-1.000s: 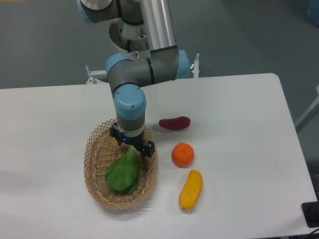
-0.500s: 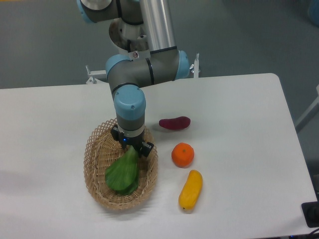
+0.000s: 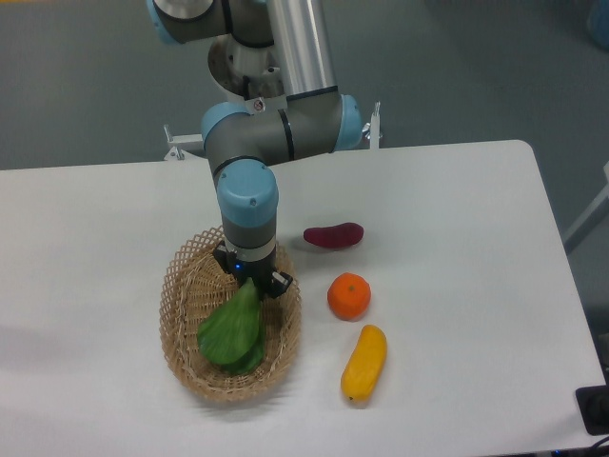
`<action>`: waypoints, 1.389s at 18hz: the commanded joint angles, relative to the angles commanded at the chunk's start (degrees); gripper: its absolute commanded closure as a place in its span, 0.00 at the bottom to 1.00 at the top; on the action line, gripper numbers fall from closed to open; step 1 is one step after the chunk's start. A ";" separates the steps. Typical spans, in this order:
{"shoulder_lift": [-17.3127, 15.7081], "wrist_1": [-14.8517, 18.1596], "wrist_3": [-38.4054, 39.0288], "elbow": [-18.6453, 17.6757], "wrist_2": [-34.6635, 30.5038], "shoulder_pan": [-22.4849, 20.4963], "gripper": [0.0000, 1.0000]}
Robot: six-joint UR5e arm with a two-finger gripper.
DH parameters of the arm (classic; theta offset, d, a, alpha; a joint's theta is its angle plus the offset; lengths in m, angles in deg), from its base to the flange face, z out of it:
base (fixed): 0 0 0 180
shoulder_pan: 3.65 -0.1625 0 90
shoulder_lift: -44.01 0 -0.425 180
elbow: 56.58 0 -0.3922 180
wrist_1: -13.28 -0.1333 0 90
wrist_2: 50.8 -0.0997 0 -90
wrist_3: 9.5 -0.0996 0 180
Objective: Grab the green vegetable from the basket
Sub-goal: 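Lift the gripped bok choy up out of the basket and away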
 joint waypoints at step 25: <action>-9.05 5.71 -26.61 7.91 3.95 -26.27 0.61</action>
